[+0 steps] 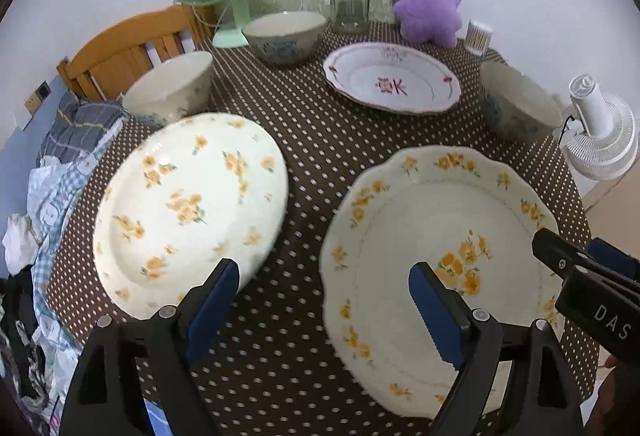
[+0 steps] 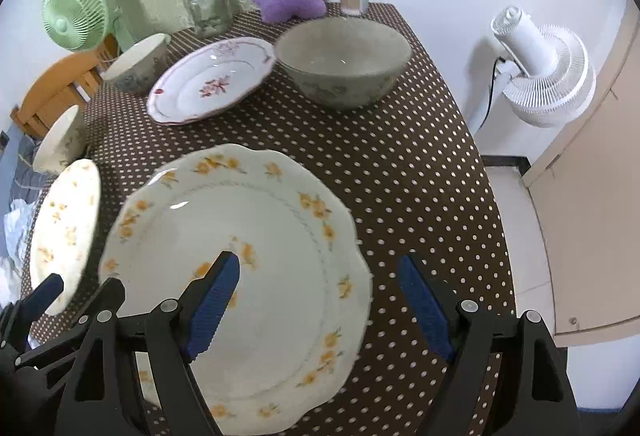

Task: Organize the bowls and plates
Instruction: 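Lift the yellow-flower plate with both tools toward the other yellow-flower plate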

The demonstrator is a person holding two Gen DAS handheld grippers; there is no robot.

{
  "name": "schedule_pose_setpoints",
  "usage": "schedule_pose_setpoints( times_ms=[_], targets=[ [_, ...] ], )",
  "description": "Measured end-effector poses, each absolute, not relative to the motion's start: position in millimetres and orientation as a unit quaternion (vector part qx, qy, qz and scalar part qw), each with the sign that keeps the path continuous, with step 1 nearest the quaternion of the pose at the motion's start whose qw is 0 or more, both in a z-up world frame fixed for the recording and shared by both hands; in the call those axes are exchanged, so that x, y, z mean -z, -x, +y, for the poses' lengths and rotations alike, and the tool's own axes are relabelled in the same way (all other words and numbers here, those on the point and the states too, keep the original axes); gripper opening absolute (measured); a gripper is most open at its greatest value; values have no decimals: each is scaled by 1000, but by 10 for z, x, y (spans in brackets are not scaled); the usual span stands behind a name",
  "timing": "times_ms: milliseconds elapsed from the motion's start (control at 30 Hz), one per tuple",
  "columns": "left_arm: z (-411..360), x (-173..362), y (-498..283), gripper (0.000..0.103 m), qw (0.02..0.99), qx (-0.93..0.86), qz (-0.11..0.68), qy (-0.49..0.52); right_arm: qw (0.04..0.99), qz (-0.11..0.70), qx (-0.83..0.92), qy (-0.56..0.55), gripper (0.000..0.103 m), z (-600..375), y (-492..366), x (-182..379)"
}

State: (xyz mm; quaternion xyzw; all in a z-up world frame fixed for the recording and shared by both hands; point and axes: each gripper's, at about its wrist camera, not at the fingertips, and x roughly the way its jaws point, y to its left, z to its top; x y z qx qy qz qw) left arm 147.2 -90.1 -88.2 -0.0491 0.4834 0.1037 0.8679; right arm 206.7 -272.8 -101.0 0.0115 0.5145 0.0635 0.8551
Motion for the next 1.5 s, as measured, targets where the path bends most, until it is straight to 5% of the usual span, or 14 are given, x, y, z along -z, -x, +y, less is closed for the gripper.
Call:
schedule_pose_setpoints(
  times_ms=[567, 1500],
  targets=[
    [148, 751, -1440, 89, 880, -59, 470, 26, 871, 487, -59, -19, 84, -1531, -1767, 750],
    [1242, 1345, -1752, 90, 846, -75, 526, 47, 835, 547, -60, 0, 80, -299, -2210, 1362]
  ],
)
